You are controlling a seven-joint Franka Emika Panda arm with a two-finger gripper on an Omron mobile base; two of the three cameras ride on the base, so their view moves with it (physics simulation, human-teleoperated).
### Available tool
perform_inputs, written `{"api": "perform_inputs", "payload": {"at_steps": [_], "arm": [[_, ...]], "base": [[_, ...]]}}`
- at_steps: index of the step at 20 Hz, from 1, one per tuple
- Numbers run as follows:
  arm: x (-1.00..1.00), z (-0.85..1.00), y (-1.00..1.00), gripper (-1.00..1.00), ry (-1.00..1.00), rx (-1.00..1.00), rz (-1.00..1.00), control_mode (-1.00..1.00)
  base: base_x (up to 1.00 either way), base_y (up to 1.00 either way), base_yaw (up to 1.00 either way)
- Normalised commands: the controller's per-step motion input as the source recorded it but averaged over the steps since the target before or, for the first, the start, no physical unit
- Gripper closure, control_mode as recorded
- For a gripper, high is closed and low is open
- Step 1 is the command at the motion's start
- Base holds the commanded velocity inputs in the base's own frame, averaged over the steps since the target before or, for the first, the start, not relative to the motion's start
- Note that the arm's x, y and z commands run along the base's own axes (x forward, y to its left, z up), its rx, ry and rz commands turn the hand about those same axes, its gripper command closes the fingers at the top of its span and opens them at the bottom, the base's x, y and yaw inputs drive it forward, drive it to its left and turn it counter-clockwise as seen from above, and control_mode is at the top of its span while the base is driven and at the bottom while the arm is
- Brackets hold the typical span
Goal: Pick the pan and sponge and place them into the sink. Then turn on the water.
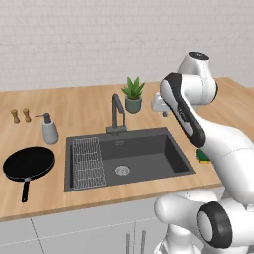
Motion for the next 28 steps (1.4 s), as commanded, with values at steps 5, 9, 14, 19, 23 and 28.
{"api": "perform_inputs", "payload": {"at_steps": [5, 9, 14, 19, 23, 28], "arm": [[-0.24, -0.13, 0.2, -1.0, 0.02, -0.01, 0.0, -1.0], [-0.24, -0.51, 0.87, -1.0, 0.07, 0.0, 0.0, -1.0], [-0.25, -0.38, 0.87, -1.0, 0.08, 0.0, 0.0, -1.0], [-0.16, -0.19, 0.9, -1.0, 0.11, 0.0, 0.0, -1.0], [-0.04, -0.15, 0.94, -1.0, 0.14, 0.0, 0.0, -1.0], [0.0, -0.24, 0.93, -1.0, 0.1, -0.01, 0.01, -1.0]], "base": [[0.0, 0.0, 0.0], [0.0, 0.0, 0.0], [0.0, 0.0, 0.0], [0.0, 0.0, 0.0], [0.0, 0.0, 0.0], [0.0, 0.0, 0.0]]}}
